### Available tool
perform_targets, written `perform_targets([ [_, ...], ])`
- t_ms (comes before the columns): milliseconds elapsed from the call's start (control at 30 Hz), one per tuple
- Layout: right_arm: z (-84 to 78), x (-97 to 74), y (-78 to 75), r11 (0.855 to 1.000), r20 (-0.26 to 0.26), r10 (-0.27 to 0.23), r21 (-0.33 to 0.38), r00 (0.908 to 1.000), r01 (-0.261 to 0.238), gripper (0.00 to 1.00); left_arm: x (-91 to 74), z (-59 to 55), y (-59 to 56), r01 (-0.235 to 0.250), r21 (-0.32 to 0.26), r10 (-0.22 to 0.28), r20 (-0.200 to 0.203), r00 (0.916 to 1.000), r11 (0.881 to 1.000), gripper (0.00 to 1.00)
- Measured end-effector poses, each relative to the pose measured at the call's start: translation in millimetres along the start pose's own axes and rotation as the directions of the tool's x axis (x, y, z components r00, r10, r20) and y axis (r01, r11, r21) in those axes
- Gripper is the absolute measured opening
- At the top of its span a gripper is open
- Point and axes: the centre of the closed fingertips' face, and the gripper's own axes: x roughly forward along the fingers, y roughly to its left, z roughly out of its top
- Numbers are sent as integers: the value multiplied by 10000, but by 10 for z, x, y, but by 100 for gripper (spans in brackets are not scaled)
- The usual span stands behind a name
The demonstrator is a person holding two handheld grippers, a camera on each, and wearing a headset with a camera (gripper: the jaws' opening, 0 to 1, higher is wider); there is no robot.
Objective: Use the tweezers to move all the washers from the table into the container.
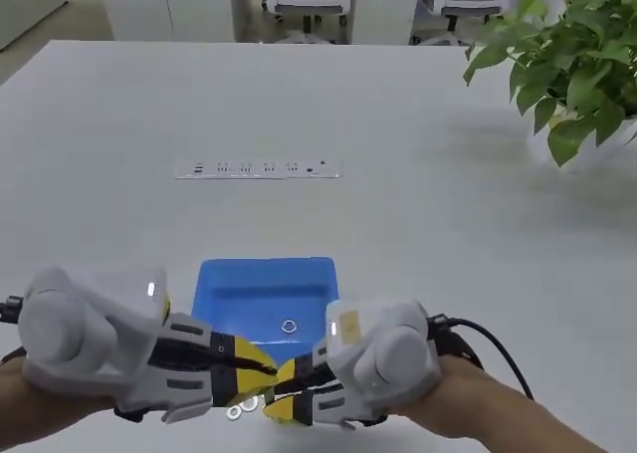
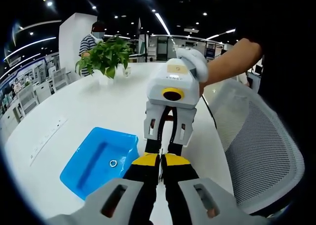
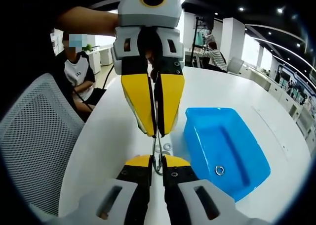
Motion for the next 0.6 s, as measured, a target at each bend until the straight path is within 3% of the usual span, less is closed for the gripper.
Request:
perform_targets([
  [300,40,-8,22,10000,63,33,-24,10000,-33,9,-27,17,-8,-93,-29,93,24,10000,10000,7],
  [600,148,-66,14,9998,97,32,-173,9999,-31,9,-116,49,4,-395,-234,401,261,9989,9989,22],
])
